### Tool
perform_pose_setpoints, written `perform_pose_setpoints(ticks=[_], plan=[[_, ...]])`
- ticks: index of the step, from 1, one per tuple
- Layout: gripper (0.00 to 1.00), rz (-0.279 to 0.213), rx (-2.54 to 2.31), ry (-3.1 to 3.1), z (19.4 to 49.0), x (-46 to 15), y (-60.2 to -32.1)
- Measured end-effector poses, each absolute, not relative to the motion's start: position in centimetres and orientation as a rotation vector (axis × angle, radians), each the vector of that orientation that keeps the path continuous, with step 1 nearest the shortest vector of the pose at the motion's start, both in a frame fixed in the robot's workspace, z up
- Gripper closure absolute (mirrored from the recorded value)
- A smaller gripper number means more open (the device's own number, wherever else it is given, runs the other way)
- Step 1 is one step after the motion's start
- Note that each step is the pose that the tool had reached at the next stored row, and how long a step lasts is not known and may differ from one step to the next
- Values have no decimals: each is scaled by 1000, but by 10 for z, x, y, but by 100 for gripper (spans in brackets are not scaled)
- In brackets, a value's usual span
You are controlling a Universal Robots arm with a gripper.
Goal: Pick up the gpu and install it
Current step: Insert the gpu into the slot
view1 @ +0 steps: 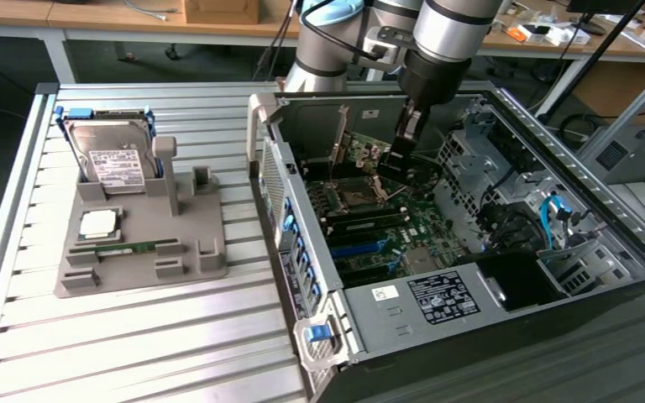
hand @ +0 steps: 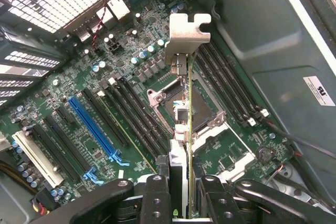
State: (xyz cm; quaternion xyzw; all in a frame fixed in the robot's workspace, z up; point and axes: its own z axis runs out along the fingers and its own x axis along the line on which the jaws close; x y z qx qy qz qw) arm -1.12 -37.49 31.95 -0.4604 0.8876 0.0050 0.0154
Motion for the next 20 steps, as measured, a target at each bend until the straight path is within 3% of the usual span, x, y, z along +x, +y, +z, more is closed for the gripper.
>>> perform_pose_setpoints(ticks=[20], plan=[[73,16,-1464,2745,320,-11,-375]])
